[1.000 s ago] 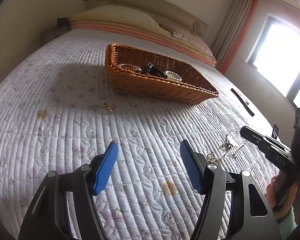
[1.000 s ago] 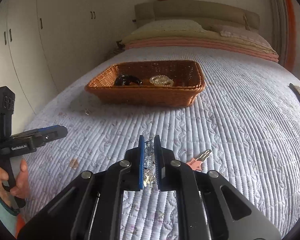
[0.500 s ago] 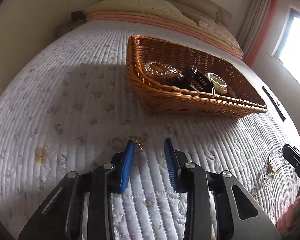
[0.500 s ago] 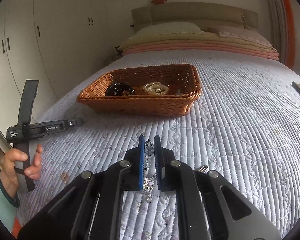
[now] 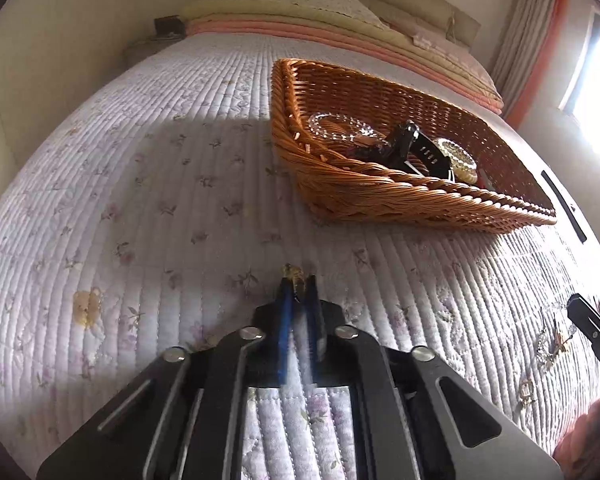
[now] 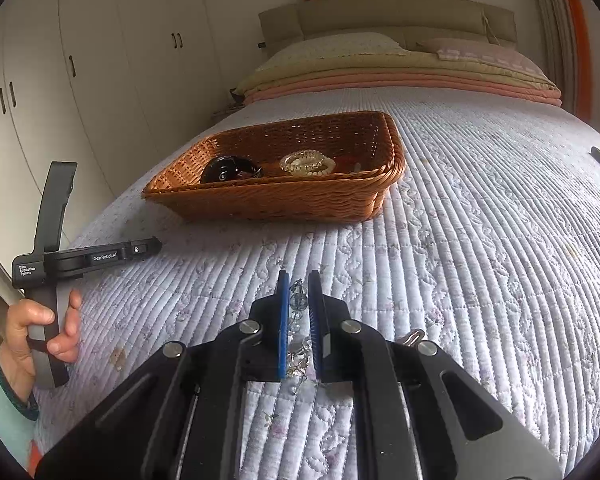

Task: Organize jewelry
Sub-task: 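Carry the keys and gold charm into the basket and open both tools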

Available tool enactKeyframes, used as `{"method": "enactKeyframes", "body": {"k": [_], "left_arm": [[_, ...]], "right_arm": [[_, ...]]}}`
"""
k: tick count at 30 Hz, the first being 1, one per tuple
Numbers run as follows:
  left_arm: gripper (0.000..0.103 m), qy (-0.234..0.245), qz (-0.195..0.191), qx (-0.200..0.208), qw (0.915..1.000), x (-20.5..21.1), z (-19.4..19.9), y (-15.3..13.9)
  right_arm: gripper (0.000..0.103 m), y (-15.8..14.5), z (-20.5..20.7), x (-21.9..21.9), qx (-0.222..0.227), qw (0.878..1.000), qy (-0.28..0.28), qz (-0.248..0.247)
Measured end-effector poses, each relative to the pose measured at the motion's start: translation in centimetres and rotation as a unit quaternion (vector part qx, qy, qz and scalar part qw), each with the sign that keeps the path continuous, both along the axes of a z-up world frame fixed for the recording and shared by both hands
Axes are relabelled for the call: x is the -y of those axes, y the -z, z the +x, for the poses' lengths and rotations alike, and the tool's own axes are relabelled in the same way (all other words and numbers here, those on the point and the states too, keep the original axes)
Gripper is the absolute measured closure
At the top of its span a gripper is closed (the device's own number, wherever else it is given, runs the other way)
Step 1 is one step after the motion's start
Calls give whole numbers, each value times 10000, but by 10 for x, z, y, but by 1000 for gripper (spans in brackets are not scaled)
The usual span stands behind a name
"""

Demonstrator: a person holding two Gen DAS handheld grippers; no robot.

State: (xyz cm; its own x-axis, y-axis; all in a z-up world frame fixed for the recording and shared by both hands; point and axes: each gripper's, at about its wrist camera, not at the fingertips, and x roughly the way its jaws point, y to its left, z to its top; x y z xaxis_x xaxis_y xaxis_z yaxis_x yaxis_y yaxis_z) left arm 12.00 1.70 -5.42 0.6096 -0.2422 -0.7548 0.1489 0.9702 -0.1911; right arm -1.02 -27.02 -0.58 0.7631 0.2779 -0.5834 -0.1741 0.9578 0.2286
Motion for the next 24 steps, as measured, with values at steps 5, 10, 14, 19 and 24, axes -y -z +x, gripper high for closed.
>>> {"method": "enactKeyframes", "body": {"k": [5,10,14,19,24], "left_arm": [[103,63,132,224,9996,4,-8,-4],[103,267,17,830,9962,6,-35,-26],[103,478,-61,1095,9928,13,-54,-42],[103,624,-223,1505,9864,22,-66,-72],[103,799,-260,1845,9792,34,-59,-104]], "right_arm": [[95,4,3,5,-103,9998,-8,183],[95,-2,2,8,-84,9996,-15,271],[95,-13,1,10,-57,9991,-71,412],[95,-47,1,9,241,9986,-155,449],[95,-81,18,8,527,9973,-201,461]]}}
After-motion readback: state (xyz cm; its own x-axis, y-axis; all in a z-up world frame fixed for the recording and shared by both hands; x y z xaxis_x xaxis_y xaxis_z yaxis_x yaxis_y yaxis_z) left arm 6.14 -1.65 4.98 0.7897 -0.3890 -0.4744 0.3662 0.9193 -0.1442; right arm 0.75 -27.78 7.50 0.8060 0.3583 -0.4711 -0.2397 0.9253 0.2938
